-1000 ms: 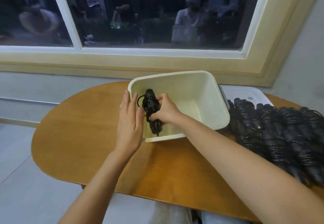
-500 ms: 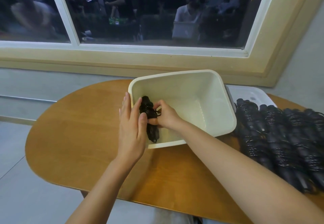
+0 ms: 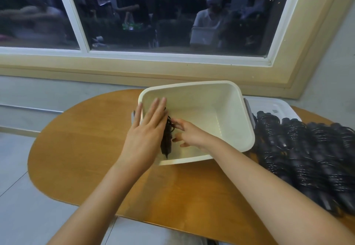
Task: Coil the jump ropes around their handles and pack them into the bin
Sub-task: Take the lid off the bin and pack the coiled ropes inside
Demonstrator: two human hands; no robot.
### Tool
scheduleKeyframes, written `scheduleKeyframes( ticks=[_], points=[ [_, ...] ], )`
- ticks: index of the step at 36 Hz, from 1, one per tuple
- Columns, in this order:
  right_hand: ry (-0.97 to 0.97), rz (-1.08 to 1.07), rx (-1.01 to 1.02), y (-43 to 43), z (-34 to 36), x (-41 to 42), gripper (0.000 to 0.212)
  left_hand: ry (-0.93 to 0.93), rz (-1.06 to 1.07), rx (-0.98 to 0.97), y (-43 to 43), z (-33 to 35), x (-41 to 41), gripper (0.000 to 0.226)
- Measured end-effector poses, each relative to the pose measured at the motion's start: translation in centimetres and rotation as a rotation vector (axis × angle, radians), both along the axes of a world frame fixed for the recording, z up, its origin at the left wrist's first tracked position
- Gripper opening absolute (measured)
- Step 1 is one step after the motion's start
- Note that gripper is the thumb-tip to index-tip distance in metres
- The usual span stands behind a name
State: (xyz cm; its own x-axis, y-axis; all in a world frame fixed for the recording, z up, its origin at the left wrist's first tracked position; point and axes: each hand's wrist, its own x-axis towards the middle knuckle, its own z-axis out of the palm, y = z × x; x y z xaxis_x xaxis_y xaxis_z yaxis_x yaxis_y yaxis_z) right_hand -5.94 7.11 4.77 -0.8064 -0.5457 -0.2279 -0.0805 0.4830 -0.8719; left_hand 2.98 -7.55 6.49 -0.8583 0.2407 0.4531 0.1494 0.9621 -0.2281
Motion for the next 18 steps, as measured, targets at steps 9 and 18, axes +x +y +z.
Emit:
scheduleKeyframes(
  ticks=[9, 18],
  points=[
    [0.015, -0.003, 0.017, 1.1, 0.2, -0.2, 0.059, -0.357, 0.173, -0.570, 0.4, 1.2, -2.9, 0.064],
    [0.473, 0.276, 0.372, 5.8, 2.3, 3.7, 0.077, -0.342, 0.150, -0.521, 0.3, 1.2, -2.9, 0.068]
  ],
)
